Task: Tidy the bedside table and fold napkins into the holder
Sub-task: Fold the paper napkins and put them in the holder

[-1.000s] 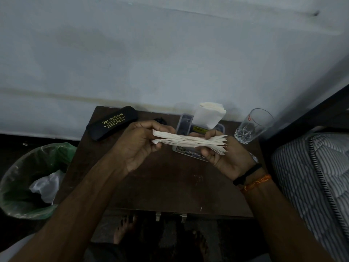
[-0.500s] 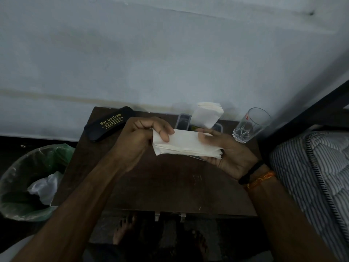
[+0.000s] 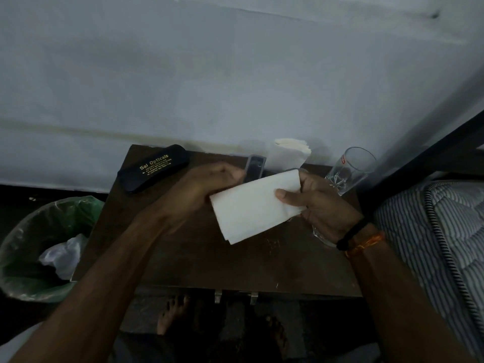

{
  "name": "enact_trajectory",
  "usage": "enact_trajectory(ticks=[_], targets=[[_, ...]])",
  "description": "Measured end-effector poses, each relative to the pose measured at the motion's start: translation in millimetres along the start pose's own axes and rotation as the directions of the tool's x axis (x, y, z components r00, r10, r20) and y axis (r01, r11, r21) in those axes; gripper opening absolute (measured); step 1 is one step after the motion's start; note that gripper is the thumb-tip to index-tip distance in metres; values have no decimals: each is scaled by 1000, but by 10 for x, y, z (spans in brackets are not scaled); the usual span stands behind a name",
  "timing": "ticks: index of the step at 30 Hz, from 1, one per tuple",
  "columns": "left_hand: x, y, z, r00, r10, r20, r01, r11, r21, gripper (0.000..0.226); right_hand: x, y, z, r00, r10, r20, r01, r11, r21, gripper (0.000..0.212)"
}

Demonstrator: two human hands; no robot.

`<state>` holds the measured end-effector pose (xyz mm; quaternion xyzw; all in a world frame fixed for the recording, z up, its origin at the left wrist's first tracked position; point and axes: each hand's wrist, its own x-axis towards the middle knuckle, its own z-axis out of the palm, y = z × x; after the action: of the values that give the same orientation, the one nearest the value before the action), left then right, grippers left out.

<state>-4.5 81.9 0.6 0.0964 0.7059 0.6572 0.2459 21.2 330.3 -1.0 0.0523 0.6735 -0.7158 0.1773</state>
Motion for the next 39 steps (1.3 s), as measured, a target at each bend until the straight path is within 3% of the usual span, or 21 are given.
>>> enact_trajectory(ticks=[2,5,12,14,17,20,26,32,39], targets=[[-35,-8,86,995,-38,90,21,983,181,33,14,20,33,999,-38,6,38,996,-79,43],[-49,-79,131,974,-118,193,61,959,278,36,13,10,67,992,-125,-30,119,980,-160,35],[1,-220,164,994,-80,78,54,955,290,42,19,-47,83,895,-364,-259,334,930,-152,6],[6,-211,196,999,-48,26,41,972,230,42,6,-46,71,895,-339,-291,328,941,-86,22],[8,-176,250,999,10,-49,-4,991,131,41,-33,-51,98,968,-198,-155,211,975,68,43],[13,-184,296,996,49,-76,-42,994,98,42,-29,26,177,981,-182,-60,177,981,-83,53],[31,-250,276,995,69,-76,-46,962,268,53,35,233,321,942,-306,-139,250,914,-319,43],[-5,-299,227,995,55,-85,-28,958,285,73,-51,445,569,922,-370,-111,259,805,-533,43],[-30,-330,136,988,-37,-149,118,801,587,57,-45,620,581,947,-318,36,236,619,-749,56]])
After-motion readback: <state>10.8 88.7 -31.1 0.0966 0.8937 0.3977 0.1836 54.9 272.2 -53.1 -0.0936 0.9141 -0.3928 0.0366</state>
